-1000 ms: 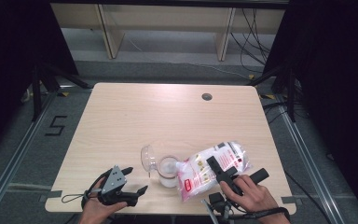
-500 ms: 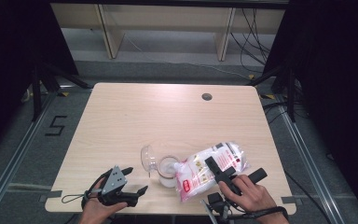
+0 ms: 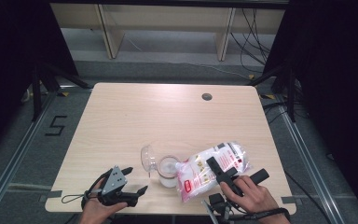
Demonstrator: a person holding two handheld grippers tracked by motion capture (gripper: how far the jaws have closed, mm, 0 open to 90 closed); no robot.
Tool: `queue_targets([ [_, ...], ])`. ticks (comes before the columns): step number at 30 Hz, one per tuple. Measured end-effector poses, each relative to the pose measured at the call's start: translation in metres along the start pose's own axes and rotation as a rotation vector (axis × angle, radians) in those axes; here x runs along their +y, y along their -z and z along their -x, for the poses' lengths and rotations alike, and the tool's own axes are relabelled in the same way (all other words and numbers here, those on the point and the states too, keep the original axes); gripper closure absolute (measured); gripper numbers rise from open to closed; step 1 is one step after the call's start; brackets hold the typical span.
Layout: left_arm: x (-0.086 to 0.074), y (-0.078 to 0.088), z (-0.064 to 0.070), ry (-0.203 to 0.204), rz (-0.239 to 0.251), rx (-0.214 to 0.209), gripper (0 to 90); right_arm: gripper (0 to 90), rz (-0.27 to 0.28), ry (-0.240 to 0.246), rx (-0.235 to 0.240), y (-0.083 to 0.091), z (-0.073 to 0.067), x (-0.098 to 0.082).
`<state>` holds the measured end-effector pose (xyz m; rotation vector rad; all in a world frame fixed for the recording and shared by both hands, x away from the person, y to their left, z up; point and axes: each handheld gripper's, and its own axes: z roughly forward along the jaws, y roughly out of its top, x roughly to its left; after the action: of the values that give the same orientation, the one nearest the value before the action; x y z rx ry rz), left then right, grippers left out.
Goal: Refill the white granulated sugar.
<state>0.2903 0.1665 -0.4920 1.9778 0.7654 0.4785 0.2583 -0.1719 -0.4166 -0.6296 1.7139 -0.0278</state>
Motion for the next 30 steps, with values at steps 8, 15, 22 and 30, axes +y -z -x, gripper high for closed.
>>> queue_targets([
  [8, 0.0002, 0.0000, 0.0008, 0.005, 0.003, -0.002, 17.4, 69.0, 0.003, 0.037, 0.017, -0.0047, -0.0015, 0.0034],
  [15, 0.0008, 0.0009, -0.0007, -0.015, 0.000, 0.001, 17.5, 69.0, -0.001, 0.021, 0.018, -0.0029, -0.0026, 0.0044],
  [22, 0.0001, -0.0002, 0.0013, 0.009, 0.004, 0.000, 17.5, 69.0, 0.006, 0.020, 0.015, -0.0033, -0.0004, 0.0053],
  [30, 0.0005, 0.0006, 0.0008, 0.002, 0.000, 0.003, 17.5, 69.1, -0.012, 0.022, 0.023, -0.0036, -0.0035, 0.0028],
])
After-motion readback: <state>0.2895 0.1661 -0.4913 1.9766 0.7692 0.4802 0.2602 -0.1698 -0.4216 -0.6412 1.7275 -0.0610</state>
